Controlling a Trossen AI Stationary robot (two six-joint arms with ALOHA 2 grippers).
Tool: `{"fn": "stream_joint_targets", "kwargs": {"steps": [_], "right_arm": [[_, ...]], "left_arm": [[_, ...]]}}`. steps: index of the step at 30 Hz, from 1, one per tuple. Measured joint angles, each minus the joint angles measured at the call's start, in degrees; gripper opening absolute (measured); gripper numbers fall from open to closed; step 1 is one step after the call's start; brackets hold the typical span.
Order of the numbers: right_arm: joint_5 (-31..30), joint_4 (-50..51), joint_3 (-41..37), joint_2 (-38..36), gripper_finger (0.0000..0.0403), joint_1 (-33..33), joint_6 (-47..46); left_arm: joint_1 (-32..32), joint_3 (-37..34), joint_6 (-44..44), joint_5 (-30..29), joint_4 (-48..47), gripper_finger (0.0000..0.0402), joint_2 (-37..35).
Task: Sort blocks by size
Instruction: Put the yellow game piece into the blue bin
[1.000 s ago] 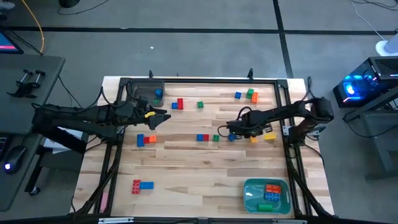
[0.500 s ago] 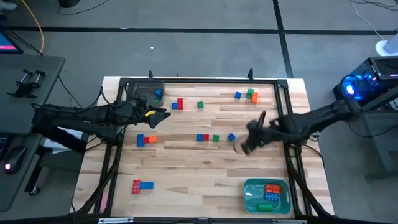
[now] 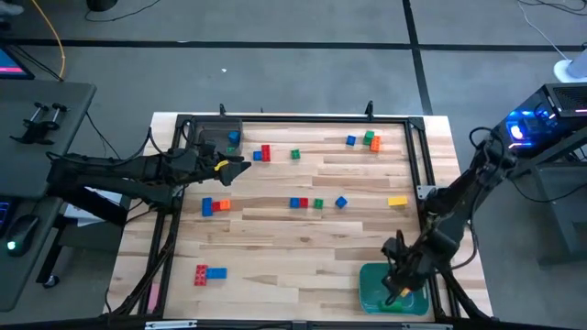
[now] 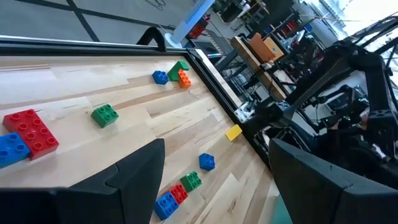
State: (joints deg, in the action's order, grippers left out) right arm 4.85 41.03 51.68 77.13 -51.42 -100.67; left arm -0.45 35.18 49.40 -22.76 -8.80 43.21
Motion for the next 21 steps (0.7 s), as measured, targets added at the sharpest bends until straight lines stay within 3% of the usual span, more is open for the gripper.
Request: {"fn": "stream_joint_targets", "kwargs": {"steps": [4, 9, 11, 15, 21], "right_arm": [[2.28, -2.51, 0.0, 1.75, 0.0207, 0.94, 1.27], [11.58, -5.06, 0.0, -0.01, 0.0285, 3.45, 4.32], [11.02, -7.85, 0.0, -2.02, 0.0295, 4.96, 6.79], [2.5, -8.6, 0.04, -4.81, 0.03, 11.4, 11.94], [-2.79, 3.19, 0.06, -0.55, 0.0301, 28.55, 30.59]], "left_arm": [[0.0, 0.0, 0.08, 0.02, -0.02, 0.027, 0.01], [0.0, 0.0, 0.51, 0.04, -0.02, 0.027, 0.01], [0.0, 0.0, 0.51, 0.04, -0.02, 0.027, 0.01], [0.0, 0.0, 0.57, 0.68, -0.08, 0.027, 0.01], [-0.04, 0.0, 1.93, 2.66, -0.67, 0.027, 0.01]]}}
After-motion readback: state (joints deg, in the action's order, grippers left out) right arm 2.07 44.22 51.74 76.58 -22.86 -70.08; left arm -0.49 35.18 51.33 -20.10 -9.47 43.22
